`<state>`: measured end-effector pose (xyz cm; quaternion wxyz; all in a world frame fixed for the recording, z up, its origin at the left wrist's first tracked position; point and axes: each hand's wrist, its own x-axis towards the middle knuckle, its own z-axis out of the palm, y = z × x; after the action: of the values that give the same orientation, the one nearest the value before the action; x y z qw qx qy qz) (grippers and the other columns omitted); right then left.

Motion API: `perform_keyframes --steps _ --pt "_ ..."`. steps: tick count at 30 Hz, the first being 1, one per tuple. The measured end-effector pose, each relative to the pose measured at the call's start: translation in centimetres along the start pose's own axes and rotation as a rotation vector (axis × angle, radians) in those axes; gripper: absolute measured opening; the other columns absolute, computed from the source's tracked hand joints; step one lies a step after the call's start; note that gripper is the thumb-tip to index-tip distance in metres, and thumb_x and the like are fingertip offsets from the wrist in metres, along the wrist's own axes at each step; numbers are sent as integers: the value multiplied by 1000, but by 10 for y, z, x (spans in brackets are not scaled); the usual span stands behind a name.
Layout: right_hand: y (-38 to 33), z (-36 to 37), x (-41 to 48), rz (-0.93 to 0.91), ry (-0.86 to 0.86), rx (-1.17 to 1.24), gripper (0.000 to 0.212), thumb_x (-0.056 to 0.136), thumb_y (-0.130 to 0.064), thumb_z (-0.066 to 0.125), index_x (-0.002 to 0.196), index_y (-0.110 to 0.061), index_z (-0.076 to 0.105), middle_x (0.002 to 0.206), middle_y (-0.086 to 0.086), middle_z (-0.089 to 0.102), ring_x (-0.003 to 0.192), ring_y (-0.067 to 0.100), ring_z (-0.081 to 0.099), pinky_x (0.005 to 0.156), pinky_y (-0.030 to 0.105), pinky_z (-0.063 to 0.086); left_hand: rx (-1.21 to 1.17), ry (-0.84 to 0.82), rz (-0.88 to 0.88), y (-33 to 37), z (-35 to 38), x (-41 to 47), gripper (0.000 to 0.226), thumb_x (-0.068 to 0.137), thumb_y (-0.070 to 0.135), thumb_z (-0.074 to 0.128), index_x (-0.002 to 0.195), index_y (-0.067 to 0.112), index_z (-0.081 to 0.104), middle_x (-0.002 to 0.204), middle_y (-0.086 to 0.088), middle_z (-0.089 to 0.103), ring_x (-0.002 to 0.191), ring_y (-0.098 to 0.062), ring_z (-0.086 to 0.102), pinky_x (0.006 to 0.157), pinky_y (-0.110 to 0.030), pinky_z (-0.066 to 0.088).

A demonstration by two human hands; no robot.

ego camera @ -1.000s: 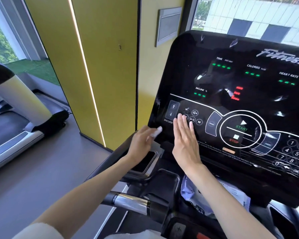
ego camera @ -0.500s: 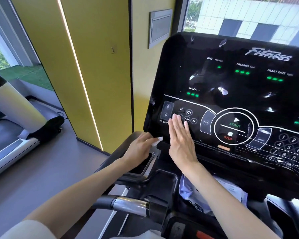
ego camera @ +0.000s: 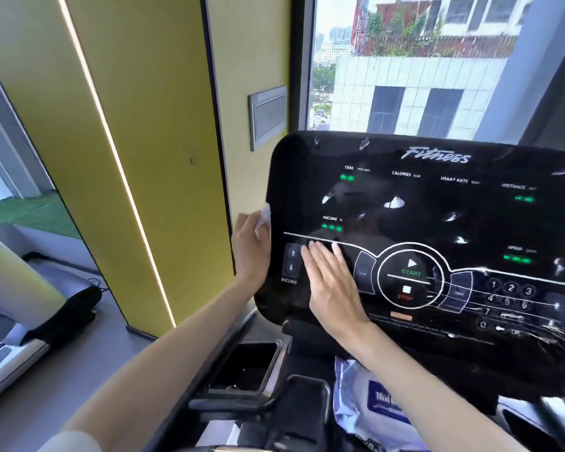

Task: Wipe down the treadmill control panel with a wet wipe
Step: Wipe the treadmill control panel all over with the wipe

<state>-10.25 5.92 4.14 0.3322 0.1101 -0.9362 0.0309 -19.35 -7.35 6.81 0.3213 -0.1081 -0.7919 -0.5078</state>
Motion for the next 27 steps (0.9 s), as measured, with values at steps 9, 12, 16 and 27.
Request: perform_keyframes --steps 9,12,16,27 --pt "70 -68 55 146 122 -117 82 58 26 49 137 7 36 144 23 35 137 31 30 114 45 21 -53 107 10 83 27 110 33 94 12 48 62 6 45 73 -11 50 71 -22 47 64 -27 32" --pt "83 -76 65 172 106 -177 82 57 23 53 136 7 38 143 23 37 135 32 33 112 46 25 -48 108 56 108 47 109 26 91 4 47 65 6 51 70 -11 54 71 -26 52 61 -31 38" --pt "90 -76 69 154 63 -224 84 54 19 63 134 7 40 141 23 40 133 31 37 110 45 28 -46 -39 173 116 56 103 24 96 12 47 77 3 60 85 -9 53 71 -21 52 67 -30 45" --pt "98 -66 67 121 83 -211 81 56 25 55 135 8 39 142 24 38 133 34 36 109 48 30 -121 95 153 101 52 106 18 95 10 50 94 -2 64 84 -2 47 70 -15 46 66 -17 40"
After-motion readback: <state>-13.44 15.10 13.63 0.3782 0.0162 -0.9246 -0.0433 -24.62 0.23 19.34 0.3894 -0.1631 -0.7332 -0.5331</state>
